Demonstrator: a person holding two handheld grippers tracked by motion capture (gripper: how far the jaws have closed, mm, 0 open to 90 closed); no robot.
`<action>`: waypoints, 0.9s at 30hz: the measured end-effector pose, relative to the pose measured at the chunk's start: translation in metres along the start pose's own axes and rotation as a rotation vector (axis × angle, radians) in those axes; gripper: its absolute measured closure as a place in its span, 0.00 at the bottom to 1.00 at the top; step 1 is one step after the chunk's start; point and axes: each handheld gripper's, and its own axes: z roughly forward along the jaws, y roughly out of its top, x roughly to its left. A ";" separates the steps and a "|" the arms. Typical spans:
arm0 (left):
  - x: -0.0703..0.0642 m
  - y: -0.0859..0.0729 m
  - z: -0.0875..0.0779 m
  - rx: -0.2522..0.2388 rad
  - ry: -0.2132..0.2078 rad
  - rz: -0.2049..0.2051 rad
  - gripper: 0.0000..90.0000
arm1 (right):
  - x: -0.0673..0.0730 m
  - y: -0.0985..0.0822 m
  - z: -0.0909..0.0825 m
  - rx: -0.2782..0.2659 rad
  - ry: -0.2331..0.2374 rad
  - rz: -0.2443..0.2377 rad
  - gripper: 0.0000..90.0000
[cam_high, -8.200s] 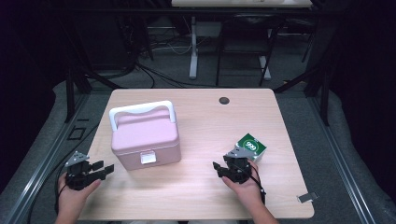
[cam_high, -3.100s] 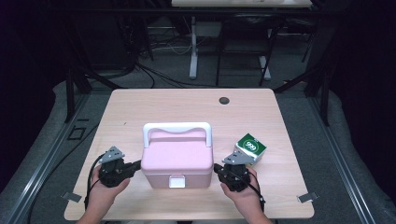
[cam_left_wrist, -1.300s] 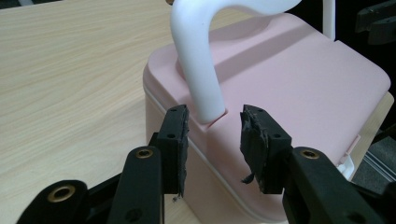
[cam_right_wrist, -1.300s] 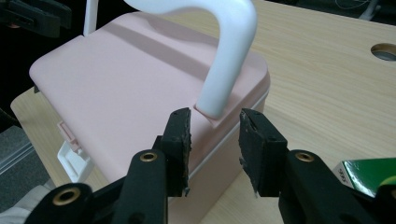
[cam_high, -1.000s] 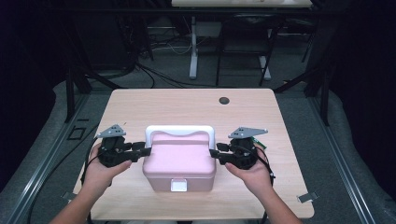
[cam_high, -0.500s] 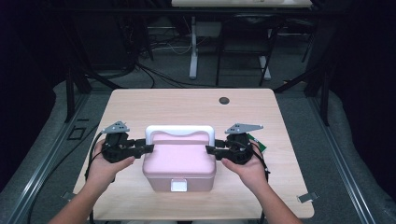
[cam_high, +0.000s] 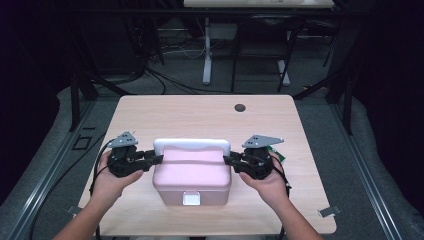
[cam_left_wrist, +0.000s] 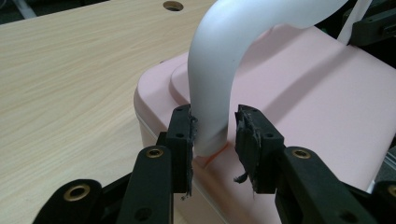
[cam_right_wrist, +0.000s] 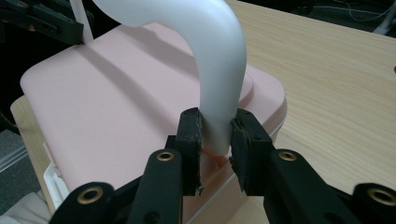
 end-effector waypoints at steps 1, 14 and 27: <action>0.000 0.000 0.000 0.002 -0.002 0.002 0.74 | -0.001 0.000 0.001 -0.009 0.005 0.001 0.83; -0.002 0.000 -0.002 0.012 0.006 0.014 0.81 | 0.001 -0.001 -0.001 0.003 0.009 -0.029 0.83; -0.010 -0.003 -0.010 0.037 -0.022 0.036 0.81 | 0.010 -0.007 -0.011 0.009 0.027 -0.044 0.83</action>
